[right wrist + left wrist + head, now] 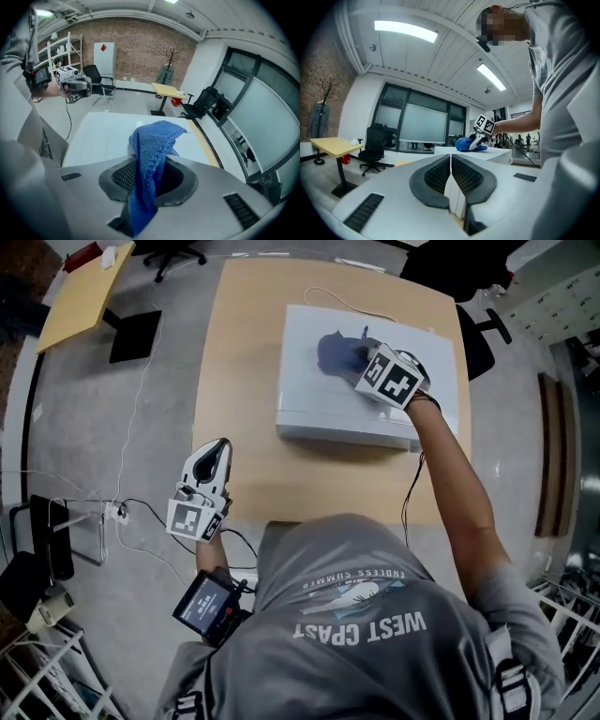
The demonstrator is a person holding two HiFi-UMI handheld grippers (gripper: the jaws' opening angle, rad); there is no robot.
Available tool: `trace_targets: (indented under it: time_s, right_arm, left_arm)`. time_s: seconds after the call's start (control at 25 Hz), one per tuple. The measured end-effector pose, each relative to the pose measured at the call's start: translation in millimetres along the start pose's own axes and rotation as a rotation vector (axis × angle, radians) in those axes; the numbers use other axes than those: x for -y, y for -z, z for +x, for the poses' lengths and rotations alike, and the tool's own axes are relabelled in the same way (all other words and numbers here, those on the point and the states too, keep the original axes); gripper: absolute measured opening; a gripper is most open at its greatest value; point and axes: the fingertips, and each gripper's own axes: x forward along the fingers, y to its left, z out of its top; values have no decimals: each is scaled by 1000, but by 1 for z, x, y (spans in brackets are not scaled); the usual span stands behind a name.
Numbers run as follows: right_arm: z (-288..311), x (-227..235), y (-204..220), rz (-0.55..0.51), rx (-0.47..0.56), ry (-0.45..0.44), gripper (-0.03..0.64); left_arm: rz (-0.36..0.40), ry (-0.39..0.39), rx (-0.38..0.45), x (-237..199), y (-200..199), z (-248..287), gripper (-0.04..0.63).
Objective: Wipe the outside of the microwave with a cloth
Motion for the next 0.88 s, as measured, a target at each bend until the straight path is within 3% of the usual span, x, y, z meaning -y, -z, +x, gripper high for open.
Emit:
trace_targets:
  time_s: [0.08,0.2,0.32,0.44,0.88]
  right_arm:
    - [13,-5,-24,-55,-47,-8,92]
    - [35,-15,-73,-37,-6,-53,94]
    - [55,-34,-102,-104,-41,-94,92]
    - [64,-51,-131,-73,1,-146,94]
    - [78,-64,-138,17,43,-167,94]
  left_arm:
    - [-5,-2,8,-11,0,-7,29]
    - [-7,1,13,-32,0,-17,29]
    - [-4,7,19,-41,-2,-19,29]
    - [5,12,26,-44,-7,-16,29]
    - [3,43,43,-50,-16,-3,29]
